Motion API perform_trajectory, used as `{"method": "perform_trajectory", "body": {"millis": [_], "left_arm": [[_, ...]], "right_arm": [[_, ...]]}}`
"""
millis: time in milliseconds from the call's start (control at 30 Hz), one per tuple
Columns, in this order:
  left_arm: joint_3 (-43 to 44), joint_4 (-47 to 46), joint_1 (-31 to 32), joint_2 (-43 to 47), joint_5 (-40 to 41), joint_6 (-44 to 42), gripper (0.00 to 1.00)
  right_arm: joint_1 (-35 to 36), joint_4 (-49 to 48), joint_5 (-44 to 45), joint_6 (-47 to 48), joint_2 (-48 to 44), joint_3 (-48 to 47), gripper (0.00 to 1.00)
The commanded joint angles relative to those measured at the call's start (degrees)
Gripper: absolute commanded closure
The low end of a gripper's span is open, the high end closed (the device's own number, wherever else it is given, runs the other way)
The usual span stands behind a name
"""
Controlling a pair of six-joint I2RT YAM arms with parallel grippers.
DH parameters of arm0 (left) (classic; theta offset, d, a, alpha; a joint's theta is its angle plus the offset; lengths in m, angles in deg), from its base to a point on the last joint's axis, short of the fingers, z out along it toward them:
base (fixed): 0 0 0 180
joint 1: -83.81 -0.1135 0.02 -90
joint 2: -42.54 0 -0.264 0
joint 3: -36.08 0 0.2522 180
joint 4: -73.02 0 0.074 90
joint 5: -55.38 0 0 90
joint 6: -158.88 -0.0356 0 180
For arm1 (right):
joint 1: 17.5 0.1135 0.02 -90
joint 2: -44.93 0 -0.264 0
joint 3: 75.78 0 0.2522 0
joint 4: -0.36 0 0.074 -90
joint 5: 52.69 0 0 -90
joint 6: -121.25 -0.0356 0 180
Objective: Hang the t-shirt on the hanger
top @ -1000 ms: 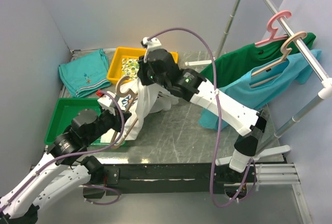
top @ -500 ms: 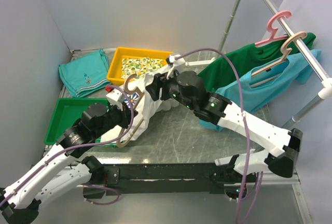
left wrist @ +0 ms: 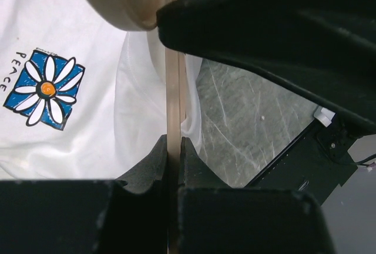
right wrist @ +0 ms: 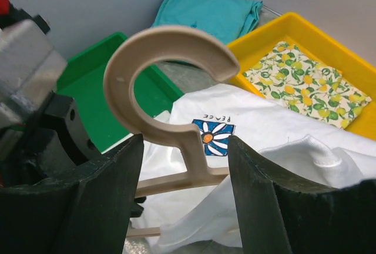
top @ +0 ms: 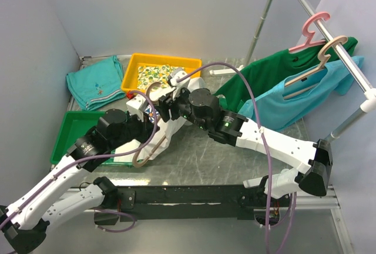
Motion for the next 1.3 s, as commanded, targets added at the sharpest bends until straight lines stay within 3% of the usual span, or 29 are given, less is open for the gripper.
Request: {"method": "perform_trajectory", "body": {"millis": [0,233,633,733,800,867,967,1033,1100,1200,1267], "left_arm": [[5.45,-1.43,-0.74,-0.17,-3.23,-1.69,0.99],[6.60,0.42,-1.17,-1.31,-4.47,-3.80,0.99],[6.68,0.33,-3.46,-1.93,-8.15,-5.12,0.99],[6.42,-0.46,-3.46,-1.67,-9.65,-5.47,0.99],[6.68,-0.98,-3.37,-1.49,-9.74,-5.30,0.99],[6.86,-1.07,-3.37,-1.14,-9.92,-5.29,0.99],[6.69,-1.51,-3.37,-0.79,-9.04,-5.29,0.99],[6.51,-1.77,-3.37,-0.96,-8.69,-5.29,0.99],[6.33,-1.86,-3.46,-1.05,-7.72,-5.56,0.99],[6.60,-1.34,-3.46,-1.32,-6.84,-5.65,0.99],[6.68,-1.95,-3.37,-0.97,-6.40,-4.86,0.95]], "right_arm": [[-0.08,-3.65,0.04,3.40,0.07,0.43,0.34],[0.00,-1.72,-3.38,4.98,3.50,-2.99,0.36],[-0.35,-2.25,-1.81,4.01,4.03,-0.97,0.37],[-0.35,-1.90,-1.19,4.01,5.52,-2.73,0.48],[-0.35,-1.37,-0.40,4.01,6.49,-3.52,0.61],[-0.35,-1.37,0.13,4.01,6.49,-3.52,0.64],[-0.35,-1.37,-0.13,4.01,5.97,-2.91,0.64],[-0.43,-0.24,-0.13,1.91,6.23,-3.52,0.56],[-0.43,0.56,-0.40,1.12,6.67,-4.22,0.56],[-0.35,1.00,0.65,0.50,6.84,-4.31,0.71],[-0.43,1.01,2.06,0.49,6.76,-4.14,0.88]]}}
